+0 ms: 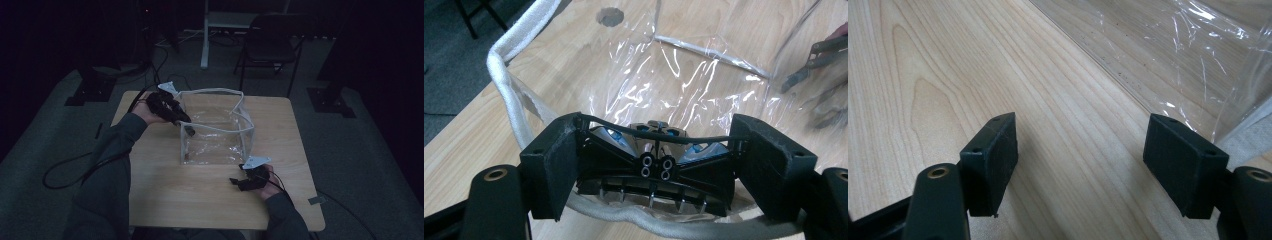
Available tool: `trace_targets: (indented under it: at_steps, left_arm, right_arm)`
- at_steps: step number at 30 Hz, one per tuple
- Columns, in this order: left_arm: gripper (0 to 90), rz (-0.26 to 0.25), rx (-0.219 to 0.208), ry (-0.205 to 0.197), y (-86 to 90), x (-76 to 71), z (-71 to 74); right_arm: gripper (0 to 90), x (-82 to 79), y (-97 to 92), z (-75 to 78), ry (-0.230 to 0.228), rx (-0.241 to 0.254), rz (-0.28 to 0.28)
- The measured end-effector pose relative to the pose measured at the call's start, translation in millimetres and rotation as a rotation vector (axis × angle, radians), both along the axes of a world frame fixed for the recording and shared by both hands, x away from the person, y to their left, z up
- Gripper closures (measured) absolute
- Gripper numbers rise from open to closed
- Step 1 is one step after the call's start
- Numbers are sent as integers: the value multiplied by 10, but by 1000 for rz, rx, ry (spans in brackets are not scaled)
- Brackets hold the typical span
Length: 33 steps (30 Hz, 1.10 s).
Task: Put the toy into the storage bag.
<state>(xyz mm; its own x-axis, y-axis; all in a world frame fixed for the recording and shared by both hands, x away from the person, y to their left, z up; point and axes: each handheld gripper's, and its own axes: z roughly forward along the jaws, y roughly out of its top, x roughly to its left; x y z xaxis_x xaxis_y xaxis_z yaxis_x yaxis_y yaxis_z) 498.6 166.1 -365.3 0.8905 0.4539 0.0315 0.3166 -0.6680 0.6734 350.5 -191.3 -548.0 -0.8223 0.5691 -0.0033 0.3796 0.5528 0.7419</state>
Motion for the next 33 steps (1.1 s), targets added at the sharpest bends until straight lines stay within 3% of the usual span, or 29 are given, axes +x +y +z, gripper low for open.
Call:
trace_targets:
  at_steps: [10,16,27,33]
  left_arm:
    - [241,12,-28,17,42,21,-37]
    - [240,3,-6,11,22,19,-23]
    - [228,27,-19,-20,13,-5,-3]
    - [228,38,-67,-47,52,-38,55]
  right_arm:
    - [293,-1,1,0,0,1,0]
    - [293,-1,1,0,0,1,0]
    - [295,-5,9,0,0,1,7]
    - [295,-5,10,0,1,0,8]
